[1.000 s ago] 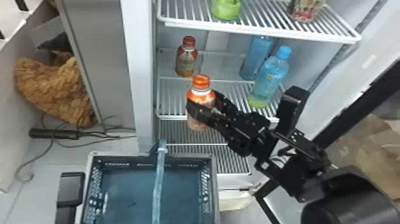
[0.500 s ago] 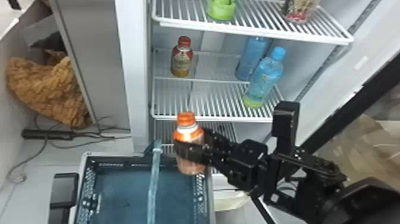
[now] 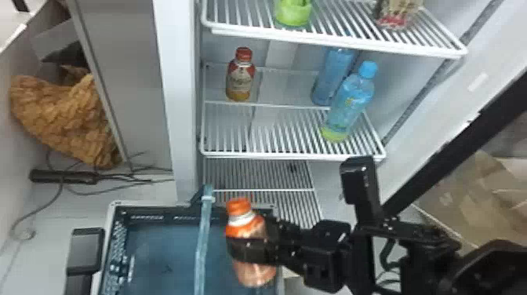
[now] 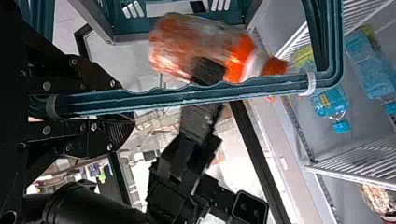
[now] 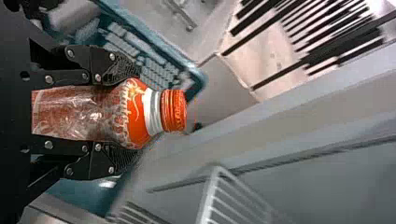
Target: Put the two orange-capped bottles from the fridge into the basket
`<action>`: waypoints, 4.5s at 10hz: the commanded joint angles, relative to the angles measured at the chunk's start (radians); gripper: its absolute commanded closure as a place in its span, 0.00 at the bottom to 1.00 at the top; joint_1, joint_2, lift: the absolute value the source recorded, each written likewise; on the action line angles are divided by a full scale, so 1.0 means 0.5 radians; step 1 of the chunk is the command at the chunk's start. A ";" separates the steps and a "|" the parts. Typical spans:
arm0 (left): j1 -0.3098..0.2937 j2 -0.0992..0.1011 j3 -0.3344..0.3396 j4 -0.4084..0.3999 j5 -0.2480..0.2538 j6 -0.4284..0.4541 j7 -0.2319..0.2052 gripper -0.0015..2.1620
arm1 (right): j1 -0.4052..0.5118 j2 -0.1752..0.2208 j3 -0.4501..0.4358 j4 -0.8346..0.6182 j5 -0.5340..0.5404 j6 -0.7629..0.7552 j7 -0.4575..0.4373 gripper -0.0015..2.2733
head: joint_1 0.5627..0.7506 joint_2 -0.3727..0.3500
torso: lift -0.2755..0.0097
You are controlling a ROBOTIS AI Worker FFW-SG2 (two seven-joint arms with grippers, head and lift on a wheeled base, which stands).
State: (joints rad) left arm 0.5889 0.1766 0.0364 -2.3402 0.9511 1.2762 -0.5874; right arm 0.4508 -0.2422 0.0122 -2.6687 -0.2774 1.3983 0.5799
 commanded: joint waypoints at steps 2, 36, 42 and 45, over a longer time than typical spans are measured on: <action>-0.005 0.000 -0.001 0.000 -0.004 0.000 0.000 0.56 | -0.141 -0.016 0.099 0.171 0.028 0.217 0.040 0.37 | 0.70 0.19 | 0.14; -0.059 0.015 -0.049 0.029 -0.024 0.029 0.000 0.56 | -1.334 0.098 0.602 2.890 0.192 -3.273 -0.718 0.00 | 0.70 0.23 | 0.14; -0.083 0.009 -0.073 0.049 -0.028 0.029 0.000 0.56 | -1.707 0.089 0.817 3.288 0.168 -3.342 -0.795 0.00 | 0.70 0.30 | 0.14; -0.108 0.006 -0.097 0.064 -0.028 0.025 0.000 0.56 | -1.854 0.086 0.889 3.450 0.104 -3.386 -0.801 0.00 | 0.70 0.29 | 0.14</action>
State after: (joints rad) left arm 0.5372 0.1795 -0.0098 -2.3092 0.9372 1.2886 -0.5873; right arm -0.4608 -0.1992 0.4489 -0.9601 -0.2169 -0.2920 0.1789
